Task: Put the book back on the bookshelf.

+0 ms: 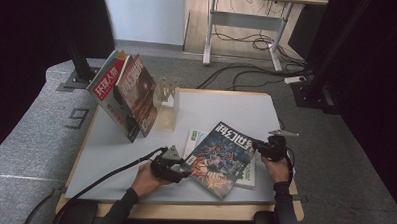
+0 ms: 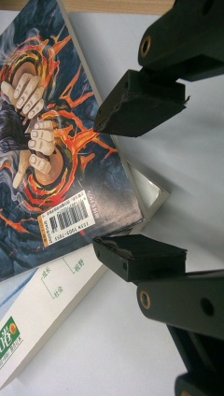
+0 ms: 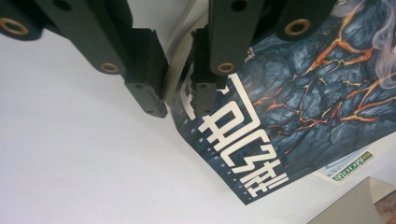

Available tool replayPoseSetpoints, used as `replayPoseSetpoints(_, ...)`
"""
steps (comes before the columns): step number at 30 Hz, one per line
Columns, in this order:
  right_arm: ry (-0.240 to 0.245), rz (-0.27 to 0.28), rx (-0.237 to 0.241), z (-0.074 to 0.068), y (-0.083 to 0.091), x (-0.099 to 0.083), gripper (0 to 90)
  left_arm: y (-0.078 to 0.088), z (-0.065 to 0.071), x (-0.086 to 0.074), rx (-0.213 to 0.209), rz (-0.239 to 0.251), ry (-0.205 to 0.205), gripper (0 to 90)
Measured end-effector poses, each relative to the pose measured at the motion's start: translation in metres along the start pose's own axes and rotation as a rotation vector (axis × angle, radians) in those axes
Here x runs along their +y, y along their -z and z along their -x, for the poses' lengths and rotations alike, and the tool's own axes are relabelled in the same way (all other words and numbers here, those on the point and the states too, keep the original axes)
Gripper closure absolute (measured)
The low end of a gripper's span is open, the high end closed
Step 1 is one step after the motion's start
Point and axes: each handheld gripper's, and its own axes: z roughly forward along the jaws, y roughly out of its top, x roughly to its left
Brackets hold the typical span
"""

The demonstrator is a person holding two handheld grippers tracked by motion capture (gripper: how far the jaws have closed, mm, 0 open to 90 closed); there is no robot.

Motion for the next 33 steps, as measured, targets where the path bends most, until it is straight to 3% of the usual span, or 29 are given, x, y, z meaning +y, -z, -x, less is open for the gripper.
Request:
replayPoseSetpoints(5,0.021,0.024,-0.005,-0.006,0.004,0.002,79.6,-0.001,-0.002,0.000,-0.009,-0.004,0.017,36.0)
replayPoseSetpoints(9,0.031,0.052,0.005,-0.010,0.009,0.005,81.4,-0.005,-0.008,0.000,-0.011,-0.015,0.049,26.7)
replayPoseSetpoints(11,0.034,0.055,0.006,-0.011,0.010,0.006,81.5,-0.003,-0.009,0.001,-0.007,-0.001,0.051,26.7)
replayPoseSetpoints(18,0.071,0.080,0.007,-0.018,0.016,0.012,82.1,0.003,-0.015,0.008,-0.052,0.073,0.105,26.8)
replayPoseSetpoints(33,0.147,0.138,0.014,-0.042,0.032,0.035,82.5,-0.009,-0.022,0.030,-0.058,0.040,0.095,17.8)
